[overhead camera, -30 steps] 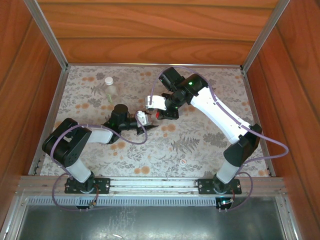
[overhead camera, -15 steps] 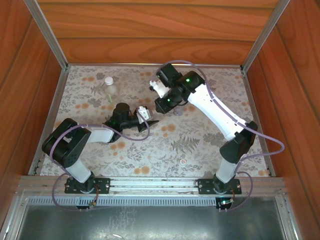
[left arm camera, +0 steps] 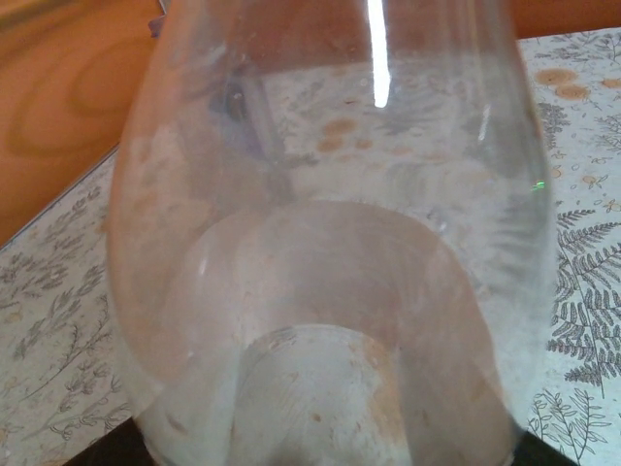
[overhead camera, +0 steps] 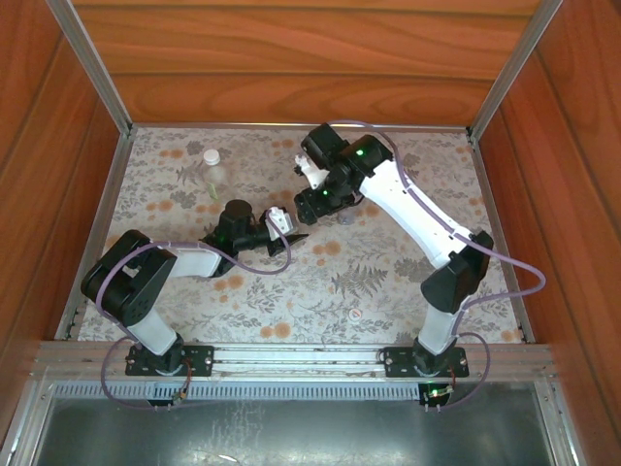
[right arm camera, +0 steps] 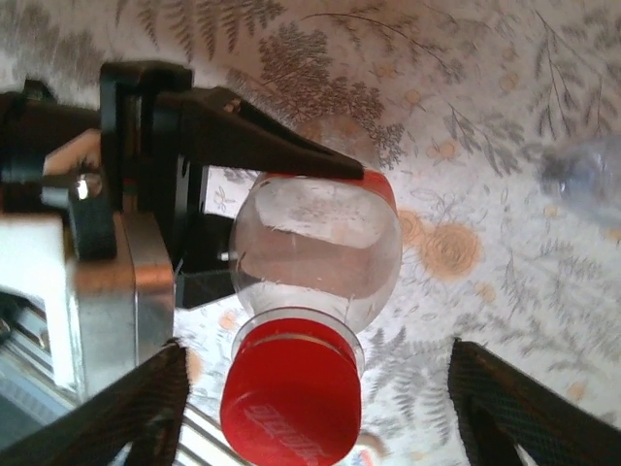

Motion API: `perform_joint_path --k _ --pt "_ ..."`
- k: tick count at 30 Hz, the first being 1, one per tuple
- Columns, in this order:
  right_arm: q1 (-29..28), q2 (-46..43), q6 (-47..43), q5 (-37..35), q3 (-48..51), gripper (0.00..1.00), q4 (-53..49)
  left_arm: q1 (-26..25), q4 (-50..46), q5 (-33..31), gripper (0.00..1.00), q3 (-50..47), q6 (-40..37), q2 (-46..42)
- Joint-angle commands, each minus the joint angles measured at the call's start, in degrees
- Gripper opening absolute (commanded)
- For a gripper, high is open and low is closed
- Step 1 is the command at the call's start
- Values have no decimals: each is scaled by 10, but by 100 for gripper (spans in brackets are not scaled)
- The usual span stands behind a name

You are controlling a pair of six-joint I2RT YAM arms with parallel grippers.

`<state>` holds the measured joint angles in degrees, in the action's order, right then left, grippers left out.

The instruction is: Screw on the bottle caps

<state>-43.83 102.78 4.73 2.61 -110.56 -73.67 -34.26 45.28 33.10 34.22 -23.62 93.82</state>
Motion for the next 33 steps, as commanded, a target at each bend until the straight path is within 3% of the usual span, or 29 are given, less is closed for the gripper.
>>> perform_joint_path --k 1,8,12,16,25,33 --pt "5 -69 -228 37 62 77 55 1 -105 19 46 -31 6 20" --pt "7 -168 -507 119 176 75 110 1 -105 43 46 -43 -5 11" --pt "7 -153 -572 109 154 67 91 -1 -106 41 46 -47 -19 5" --pt "7 -117 -607 113 114 60 57 -5 -106 41 46 -52 -23 0" --pt "7 -47 -624 98 62 54 36 -6 -107 45 46 -51 -25 2" --pt "7 -46 -617 92 64 34 31 -5 -108 49 46 -52 -24 0"
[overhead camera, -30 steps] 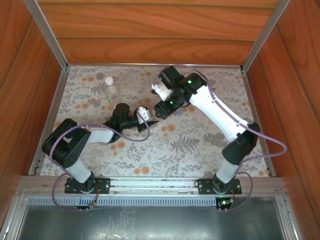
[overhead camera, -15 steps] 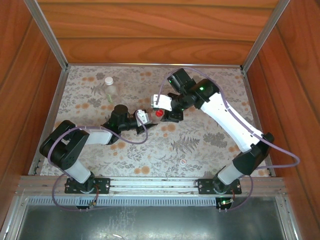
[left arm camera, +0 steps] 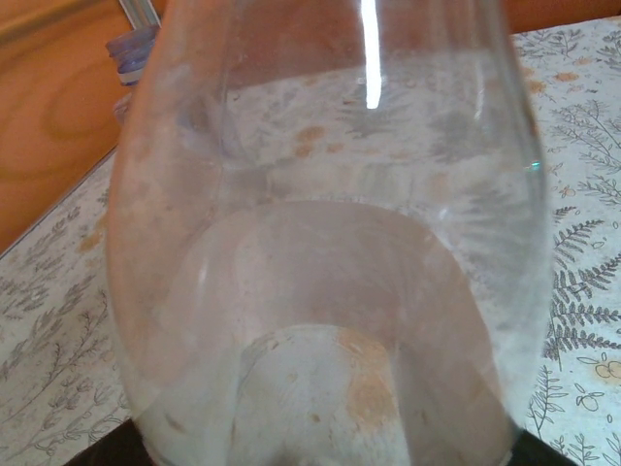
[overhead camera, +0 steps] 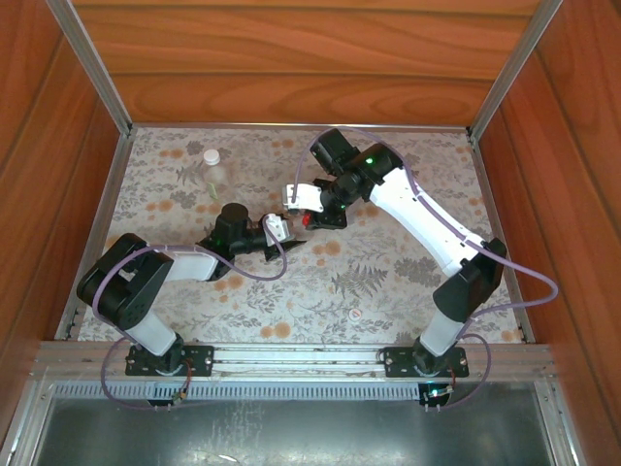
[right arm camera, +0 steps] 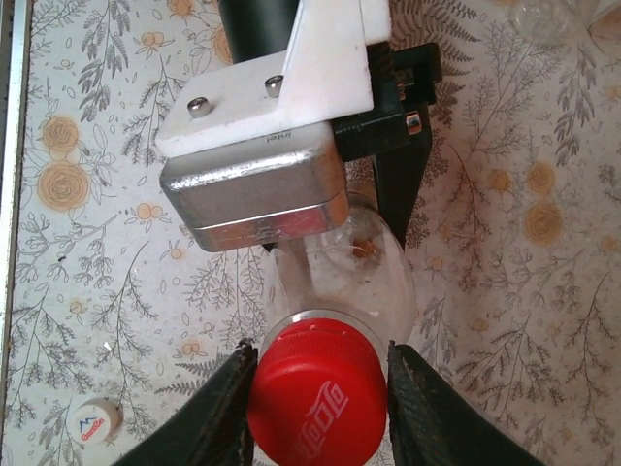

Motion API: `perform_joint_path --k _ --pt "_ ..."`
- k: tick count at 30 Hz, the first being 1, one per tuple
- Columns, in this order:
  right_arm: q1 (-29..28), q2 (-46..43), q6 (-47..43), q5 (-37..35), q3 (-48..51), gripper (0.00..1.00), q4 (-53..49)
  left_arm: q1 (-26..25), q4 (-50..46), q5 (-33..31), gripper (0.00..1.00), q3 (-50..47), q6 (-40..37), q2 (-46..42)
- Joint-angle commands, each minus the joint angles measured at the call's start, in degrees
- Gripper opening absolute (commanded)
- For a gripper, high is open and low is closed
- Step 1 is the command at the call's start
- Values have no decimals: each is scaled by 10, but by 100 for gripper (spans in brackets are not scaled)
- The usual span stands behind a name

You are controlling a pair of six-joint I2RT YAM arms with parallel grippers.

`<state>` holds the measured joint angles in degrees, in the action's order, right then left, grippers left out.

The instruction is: Screw on the bottle caps

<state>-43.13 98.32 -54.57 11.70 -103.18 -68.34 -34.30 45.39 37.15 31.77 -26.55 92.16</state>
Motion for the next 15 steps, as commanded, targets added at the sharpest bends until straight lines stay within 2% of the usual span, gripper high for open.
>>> perform_joint_path --k 1,5,8,11,15 --pt "0 -1 -22 -1 -9 33 -22 -6 -109 7 46 -28 4 17" --pt "0 -2 -6 7 -10 25 -18 -5 -109 -8 46 -28 9 8" --pt "0 -6 36 15 -11 17 -9 -4 -109 -74 46 -29 17 -9" --pt "0 -14 149 9 -8 2 29 -5 -109 -173 46 -30 18 -36" --pt "0 -16 345 10 -6 0 73 -6 -109 -290 46 -24 20 -69"
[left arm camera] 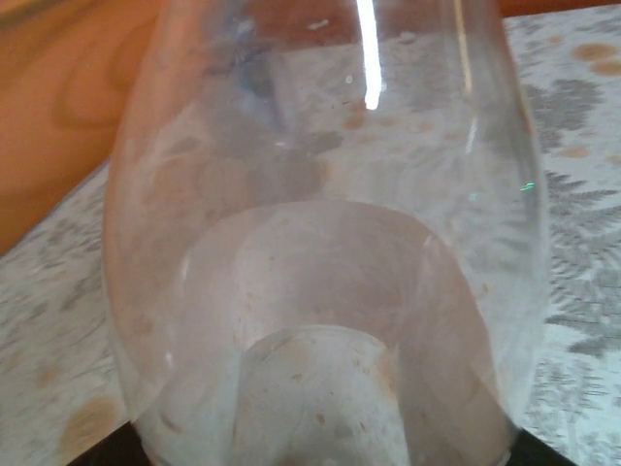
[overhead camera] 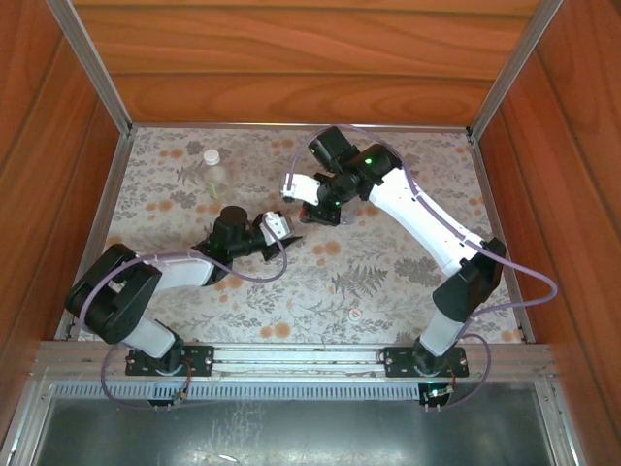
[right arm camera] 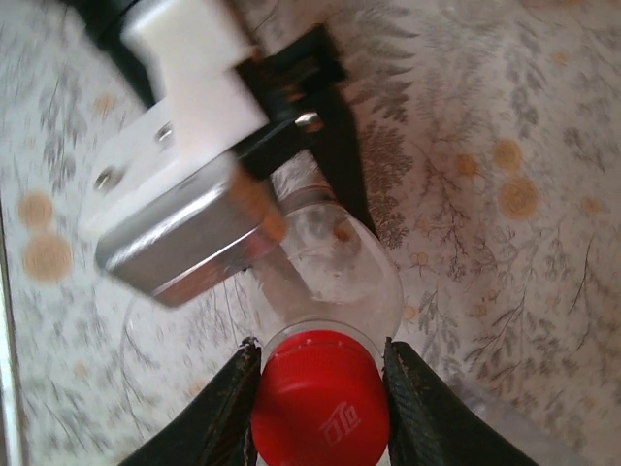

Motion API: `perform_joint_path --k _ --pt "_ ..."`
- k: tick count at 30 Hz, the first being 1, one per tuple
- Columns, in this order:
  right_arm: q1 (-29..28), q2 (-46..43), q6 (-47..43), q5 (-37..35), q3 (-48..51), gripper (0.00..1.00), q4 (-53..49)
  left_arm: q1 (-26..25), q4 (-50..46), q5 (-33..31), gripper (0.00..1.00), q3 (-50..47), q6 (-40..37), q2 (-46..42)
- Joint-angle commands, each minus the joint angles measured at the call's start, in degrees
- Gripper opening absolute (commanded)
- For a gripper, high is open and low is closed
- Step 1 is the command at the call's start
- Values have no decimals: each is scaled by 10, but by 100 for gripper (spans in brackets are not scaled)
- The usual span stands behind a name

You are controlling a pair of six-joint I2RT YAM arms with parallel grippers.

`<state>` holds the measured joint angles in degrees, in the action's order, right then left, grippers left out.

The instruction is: Screw on the bottle caps

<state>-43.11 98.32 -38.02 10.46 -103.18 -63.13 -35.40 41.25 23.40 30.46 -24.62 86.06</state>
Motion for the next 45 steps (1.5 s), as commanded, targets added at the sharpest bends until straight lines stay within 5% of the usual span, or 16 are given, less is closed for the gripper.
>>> perform_joint_path --k 1,8,13,18,20,22,26,31,37,45 --pt "0 -18 242 16 -2 0 33 3 -68 -183 46 -9 3 -14" --pt "0 -27 638 17 41 0 95 -38 -68 -380 46 -9 -27 -44" --pt "-2 -74 725 11 107 3 149 -50 -68 -397 46 -14 -38 -53" --pt "-1 -114 558 -18 131 41 160 -39 -88 -295 46 -22 -27 -76" --pt "-2 -148 419 -19 161 70 196 -32 -123 -219 46 -21 -17 -93" --pt "-1 -186 324 -15 202 76 222 -30 -177 -144 46 -13 -12 -106" --pt "0 -259 107 54 269 77 232 -30 -239 5 46 -11 -30 -120" --pt "0 -276 -101 147 260 75 111 -31 -310 120 46 19 -44 -118" --pt "1 -242 -150 158 212 64 45 -30 -350 207 46 44 -58 -124" --pt "-3 -191 -166 148 174 54 12 -34 -394 239 46 65 -71 -122"
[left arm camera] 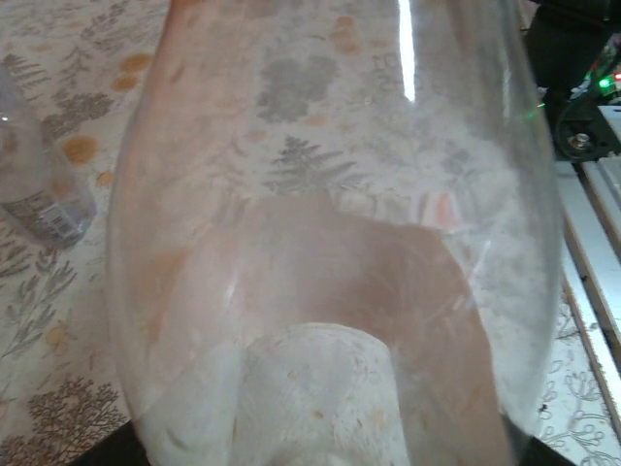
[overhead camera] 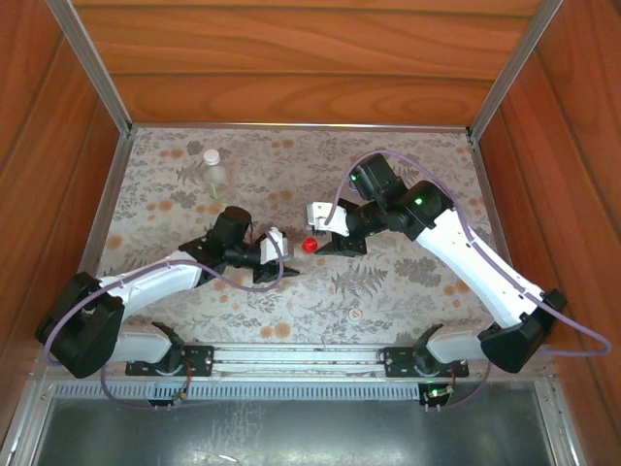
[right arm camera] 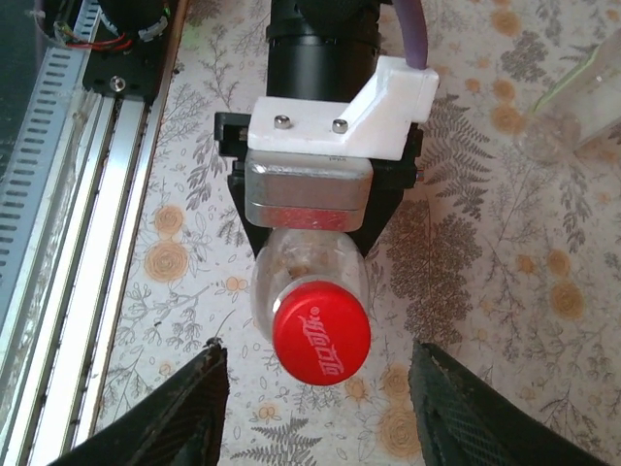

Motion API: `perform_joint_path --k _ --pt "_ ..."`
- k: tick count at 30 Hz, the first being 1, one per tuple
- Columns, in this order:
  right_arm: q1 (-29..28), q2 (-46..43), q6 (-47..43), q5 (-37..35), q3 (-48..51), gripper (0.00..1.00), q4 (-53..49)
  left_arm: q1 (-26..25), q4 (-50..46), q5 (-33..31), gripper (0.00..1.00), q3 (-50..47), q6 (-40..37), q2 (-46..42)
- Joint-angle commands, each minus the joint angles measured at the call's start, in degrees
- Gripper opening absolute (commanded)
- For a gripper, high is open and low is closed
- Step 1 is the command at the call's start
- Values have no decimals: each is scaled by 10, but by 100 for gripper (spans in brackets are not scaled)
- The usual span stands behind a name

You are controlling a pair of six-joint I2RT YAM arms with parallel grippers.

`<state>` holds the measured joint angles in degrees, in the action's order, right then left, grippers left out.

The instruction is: Screw on the bottle caps

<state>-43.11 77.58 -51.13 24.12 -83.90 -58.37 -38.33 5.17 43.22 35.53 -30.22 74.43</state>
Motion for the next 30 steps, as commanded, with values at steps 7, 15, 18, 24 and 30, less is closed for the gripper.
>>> perform_joint_path --k 7,15,18,24,30 --pt "-7 45 -40 30 -34 51 -40 -6 -47 38 46 19 -24 -11" --pt "-12 70 -49 58 -46 50 -59 -7 -56 29 46 23 -29 -10" --pt "-13 72 -57 68 -49 50 -70 -6 -58 25 46 24 -33 -10" --pt "-13 75 -61 73 -50 49 -84 -6 -60 23 46 25 -36 -9" --pt "-13 81 -64 60 -49 46 -84 -6 -62 23 46 24 -37 -14"
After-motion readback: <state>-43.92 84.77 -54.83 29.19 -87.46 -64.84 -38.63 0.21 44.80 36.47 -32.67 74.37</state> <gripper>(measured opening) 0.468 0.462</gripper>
